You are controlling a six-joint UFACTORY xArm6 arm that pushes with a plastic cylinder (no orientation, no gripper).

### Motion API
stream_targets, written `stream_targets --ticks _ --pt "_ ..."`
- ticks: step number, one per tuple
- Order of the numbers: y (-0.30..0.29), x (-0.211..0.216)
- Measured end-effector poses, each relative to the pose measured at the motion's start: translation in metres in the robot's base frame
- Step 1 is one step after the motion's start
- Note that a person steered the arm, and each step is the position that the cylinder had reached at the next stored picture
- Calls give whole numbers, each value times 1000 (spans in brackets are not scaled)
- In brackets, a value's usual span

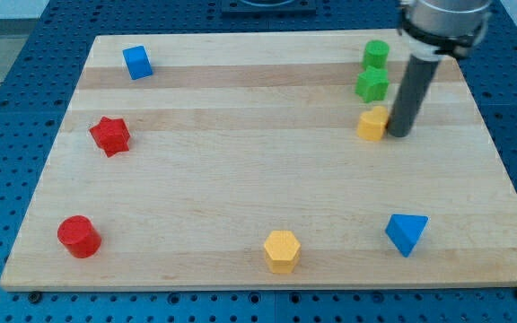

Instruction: Move the blue triangle towards top

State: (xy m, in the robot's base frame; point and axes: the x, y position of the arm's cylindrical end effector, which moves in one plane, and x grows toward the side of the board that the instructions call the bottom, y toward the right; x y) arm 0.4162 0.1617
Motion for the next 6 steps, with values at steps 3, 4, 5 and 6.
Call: stream_targets --ticks 3,4,5,6 --pt "60 162" --pt "28 181" --pt "-17 183" --pt "-25 140"
